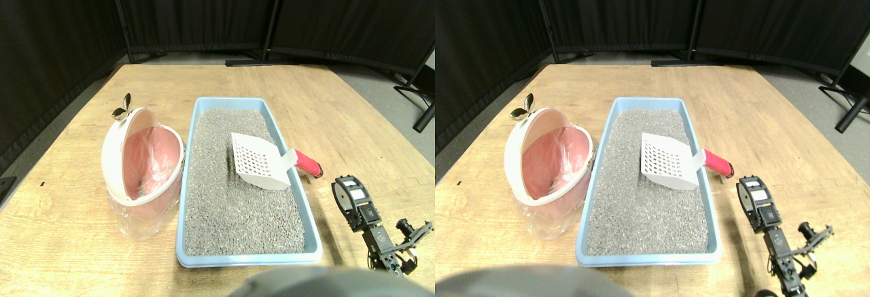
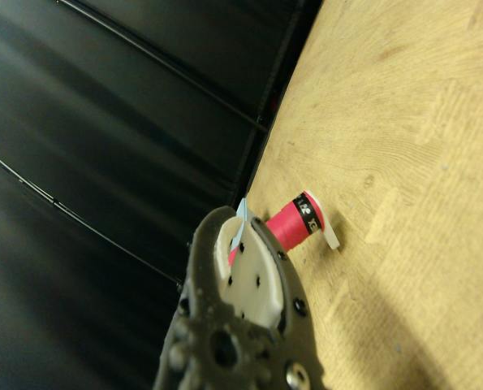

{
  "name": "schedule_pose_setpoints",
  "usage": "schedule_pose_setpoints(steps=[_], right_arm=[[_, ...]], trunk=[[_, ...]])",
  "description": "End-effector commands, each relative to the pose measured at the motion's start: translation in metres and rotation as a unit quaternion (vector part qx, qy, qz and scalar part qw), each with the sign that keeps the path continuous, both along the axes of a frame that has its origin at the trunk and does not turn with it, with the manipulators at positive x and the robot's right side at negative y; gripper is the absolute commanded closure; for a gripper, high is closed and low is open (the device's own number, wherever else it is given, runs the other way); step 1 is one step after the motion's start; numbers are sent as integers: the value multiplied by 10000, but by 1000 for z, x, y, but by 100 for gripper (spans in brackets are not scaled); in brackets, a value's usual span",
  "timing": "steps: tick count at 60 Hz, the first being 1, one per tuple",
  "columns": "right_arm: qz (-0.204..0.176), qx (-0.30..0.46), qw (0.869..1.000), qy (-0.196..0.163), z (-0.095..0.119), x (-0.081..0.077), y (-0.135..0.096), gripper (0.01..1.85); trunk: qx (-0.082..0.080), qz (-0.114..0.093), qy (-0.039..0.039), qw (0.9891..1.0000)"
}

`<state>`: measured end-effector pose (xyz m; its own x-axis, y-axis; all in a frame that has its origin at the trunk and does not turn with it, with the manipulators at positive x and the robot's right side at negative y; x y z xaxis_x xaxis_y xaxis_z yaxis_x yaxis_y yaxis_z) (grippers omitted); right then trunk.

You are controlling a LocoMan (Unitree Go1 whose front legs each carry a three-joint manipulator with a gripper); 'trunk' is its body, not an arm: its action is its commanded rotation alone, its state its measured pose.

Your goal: Scoop (unimanual)

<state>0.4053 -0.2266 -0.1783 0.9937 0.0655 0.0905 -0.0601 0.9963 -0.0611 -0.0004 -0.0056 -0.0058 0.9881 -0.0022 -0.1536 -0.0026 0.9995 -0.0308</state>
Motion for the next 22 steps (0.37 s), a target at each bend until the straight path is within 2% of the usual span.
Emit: schedule_pose_setpoints(steps=[1,11,22], right_arm=[[-88,-76,9999,-113,4,-4,2,181],[-44,-12,10000,-83,1,-7,4,181],[-11,-19,10000,-93,-3,-9,7,181]], trunk=[[-111,-21,-6,9999],[-116,-35,28,9999],[-115,-55,25,9999]])
